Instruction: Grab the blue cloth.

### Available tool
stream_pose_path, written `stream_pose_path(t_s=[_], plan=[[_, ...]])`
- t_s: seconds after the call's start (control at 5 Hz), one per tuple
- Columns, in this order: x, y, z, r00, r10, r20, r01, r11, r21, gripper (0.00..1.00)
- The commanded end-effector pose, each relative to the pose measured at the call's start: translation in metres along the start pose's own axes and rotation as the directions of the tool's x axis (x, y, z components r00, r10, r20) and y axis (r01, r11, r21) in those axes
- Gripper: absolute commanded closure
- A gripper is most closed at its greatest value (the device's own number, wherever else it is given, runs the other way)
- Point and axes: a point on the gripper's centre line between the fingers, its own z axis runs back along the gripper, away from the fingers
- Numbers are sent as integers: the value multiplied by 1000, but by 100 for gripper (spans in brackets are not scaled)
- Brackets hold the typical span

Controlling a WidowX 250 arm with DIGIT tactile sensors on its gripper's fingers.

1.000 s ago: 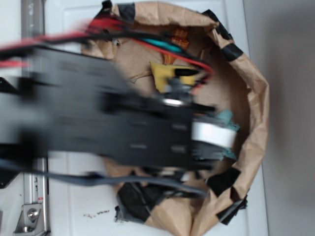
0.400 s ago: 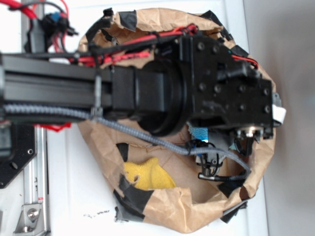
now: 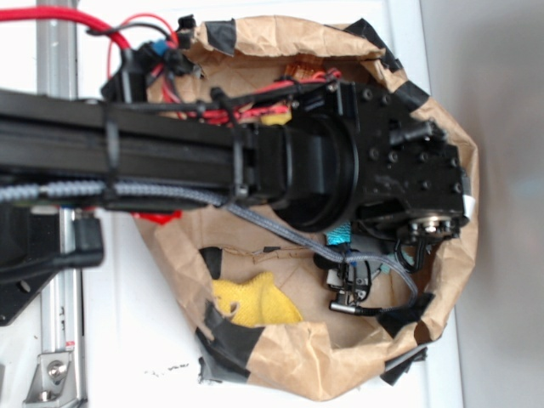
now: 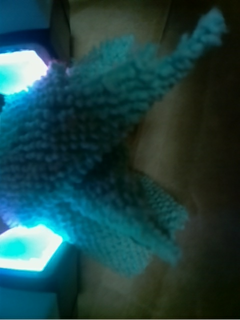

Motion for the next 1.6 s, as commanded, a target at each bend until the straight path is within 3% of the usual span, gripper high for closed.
stream_pose_path(t_s=[0.0,0.2,0.4,0.6,0.8,1.0,1.2,1.4], plan=[[4,-11,-7,998,-30,54,31,999,-13,100],[0,-16,12,997,-34,76,34,999,-1,100],[-6,-20,48,996,32,78,-35,998,47,100],[-26,-19,97,975,199,97,-208,974,93,100],[-37,-18,137,967,236,92,-242,969,56,100],[-43,-17,145,952,284,118,-296,950,102,100],[-45,-12,148,940,320,116,-331,938,102,100],[-66,-10,159,907,414,79,-421,901,106,100]])
